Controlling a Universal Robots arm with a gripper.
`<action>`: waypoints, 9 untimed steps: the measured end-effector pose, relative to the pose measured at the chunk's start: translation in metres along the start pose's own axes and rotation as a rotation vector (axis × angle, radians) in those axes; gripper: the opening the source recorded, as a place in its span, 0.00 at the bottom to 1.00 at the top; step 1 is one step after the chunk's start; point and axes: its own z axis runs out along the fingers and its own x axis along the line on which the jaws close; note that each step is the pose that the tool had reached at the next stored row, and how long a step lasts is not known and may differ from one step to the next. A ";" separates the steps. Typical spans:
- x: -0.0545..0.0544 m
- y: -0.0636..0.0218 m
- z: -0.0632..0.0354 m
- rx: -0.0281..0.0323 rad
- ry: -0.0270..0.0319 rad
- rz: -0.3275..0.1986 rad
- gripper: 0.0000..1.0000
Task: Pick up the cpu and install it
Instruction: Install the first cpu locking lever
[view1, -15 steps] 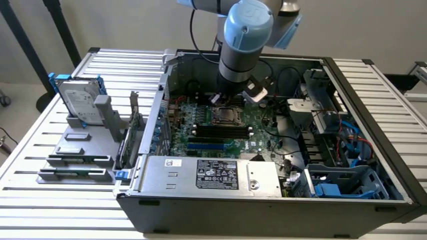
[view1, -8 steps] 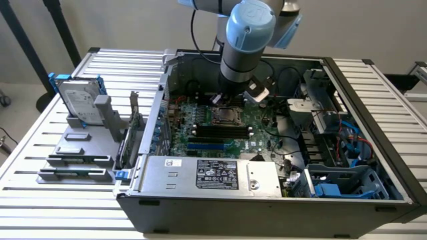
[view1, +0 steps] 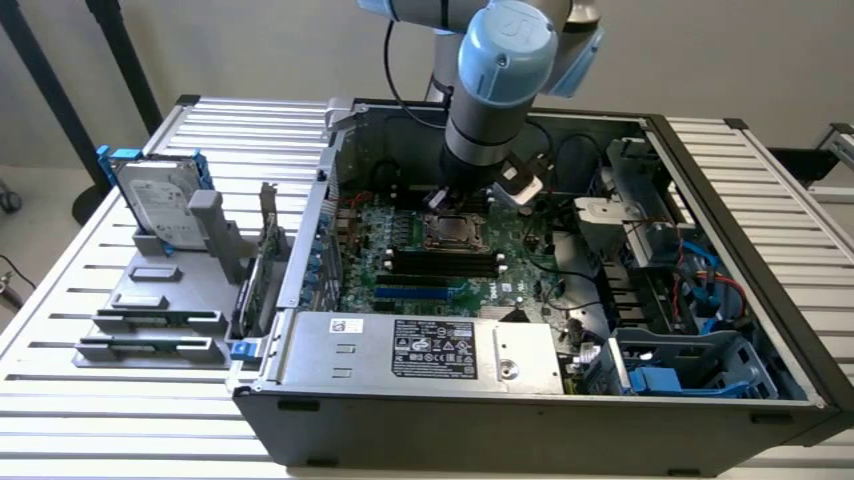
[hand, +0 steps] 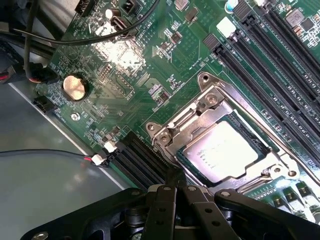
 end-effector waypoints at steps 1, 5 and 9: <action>0.001 0.0006 0.0001 0.0003 -0.0003 -0.001 0.11; 0.003 0.0032 0.0005 0.0017 -0.0019 -0.006 0.11; 0.006 0.0061 0.0007 0.0030 -0.0035 -0.011 0.11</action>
